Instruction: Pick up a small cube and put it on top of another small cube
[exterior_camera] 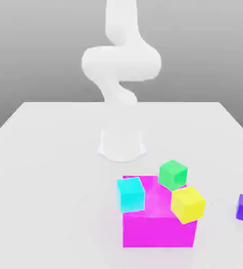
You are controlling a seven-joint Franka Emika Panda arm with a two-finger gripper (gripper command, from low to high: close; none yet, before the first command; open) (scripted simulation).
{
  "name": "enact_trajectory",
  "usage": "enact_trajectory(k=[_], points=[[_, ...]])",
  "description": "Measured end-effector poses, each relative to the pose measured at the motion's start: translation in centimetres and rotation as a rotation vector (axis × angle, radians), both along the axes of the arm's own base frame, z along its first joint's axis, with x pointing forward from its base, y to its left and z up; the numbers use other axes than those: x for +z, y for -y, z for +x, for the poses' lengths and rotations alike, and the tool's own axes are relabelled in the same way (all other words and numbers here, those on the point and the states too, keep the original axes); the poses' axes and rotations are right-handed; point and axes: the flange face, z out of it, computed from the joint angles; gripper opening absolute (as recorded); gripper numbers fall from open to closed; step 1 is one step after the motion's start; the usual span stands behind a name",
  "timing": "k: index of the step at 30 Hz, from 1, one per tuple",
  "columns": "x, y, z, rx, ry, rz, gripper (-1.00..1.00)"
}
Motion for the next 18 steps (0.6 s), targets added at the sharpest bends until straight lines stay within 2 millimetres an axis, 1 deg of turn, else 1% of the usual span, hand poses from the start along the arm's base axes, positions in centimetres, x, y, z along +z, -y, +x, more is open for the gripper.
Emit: enact_trajectory(k=[2,4,7,9,11,14,16,18], points=[[-3.3,-2.6,2.4,0.083,-0.058,-0.022,0.00],[-6.7,-5.3,4.2,0.162,-0.111,-0.045,0.00],[-12.0,-9.5,6.0,0.280,-0.188,-0.084,0.00],[-15.6,-12.5,6.7,0.358,-0.238,-0.112,0.00],[-19.4,-15.4,6.8,0.438,-0.287,-0.143,0.00],[-25.1,-19.6,6.2,0.556,-0.359,-0.193,0.00],[-29.0,-22.2,5.2,0.634,-0.405,-0.228,0.00],[-32.9,-25.3,3.4,0.729,-0.449,-0.270,0.00]])
